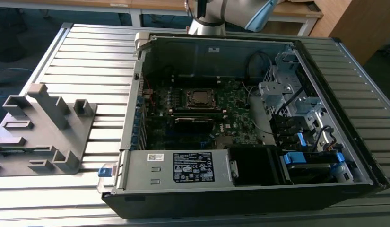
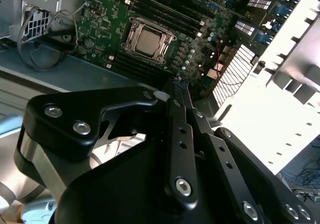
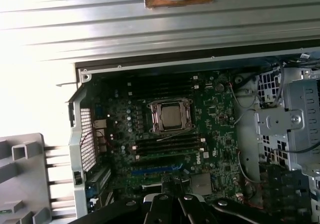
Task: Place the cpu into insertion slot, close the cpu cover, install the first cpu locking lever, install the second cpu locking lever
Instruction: 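Install the second cpu locking lever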
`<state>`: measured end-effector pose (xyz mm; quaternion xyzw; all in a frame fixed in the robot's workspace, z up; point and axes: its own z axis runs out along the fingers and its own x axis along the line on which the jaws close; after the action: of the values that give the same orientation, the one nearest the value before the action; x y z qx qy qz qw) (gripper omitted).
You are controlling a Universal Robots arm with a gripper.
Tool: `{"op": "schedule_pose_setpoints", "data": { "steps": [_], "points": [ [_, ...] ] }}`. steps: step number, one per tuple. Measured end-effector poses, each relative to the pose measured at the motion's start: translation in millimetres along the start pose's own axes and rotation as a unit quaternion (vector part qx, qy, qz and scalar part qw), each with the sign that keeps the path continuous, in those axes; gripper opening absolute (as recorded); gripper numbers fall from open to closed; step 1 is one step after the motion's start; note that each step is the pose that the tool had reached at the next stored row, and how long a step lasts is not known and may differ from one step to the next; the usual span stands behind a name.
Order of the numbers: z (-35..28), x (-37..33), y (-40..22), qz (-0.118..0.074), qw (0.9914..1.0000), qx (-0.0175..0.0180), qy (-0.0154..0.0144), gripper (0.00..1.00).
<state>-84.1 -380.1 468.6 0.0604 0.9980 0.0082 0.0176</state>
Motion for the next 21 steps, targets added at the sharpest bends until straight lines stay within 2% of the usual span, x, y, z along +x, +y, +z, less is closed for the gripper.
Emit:
{"op": "schedule_pose_setpoints", "data": {
  "steps": [4,17,21],
  "points": [
    [5.8,0.2,-0.1,0.0,1.0,-0.0001,0.0,0.1],
    [6.5,0.2,-0.1,0.0,1.0,-0.0002,-0.0001,0.1],
    [11.3,0.4,-0.2,0.0,1.0,-0.0001,0.0,0.1]
  ]
}}
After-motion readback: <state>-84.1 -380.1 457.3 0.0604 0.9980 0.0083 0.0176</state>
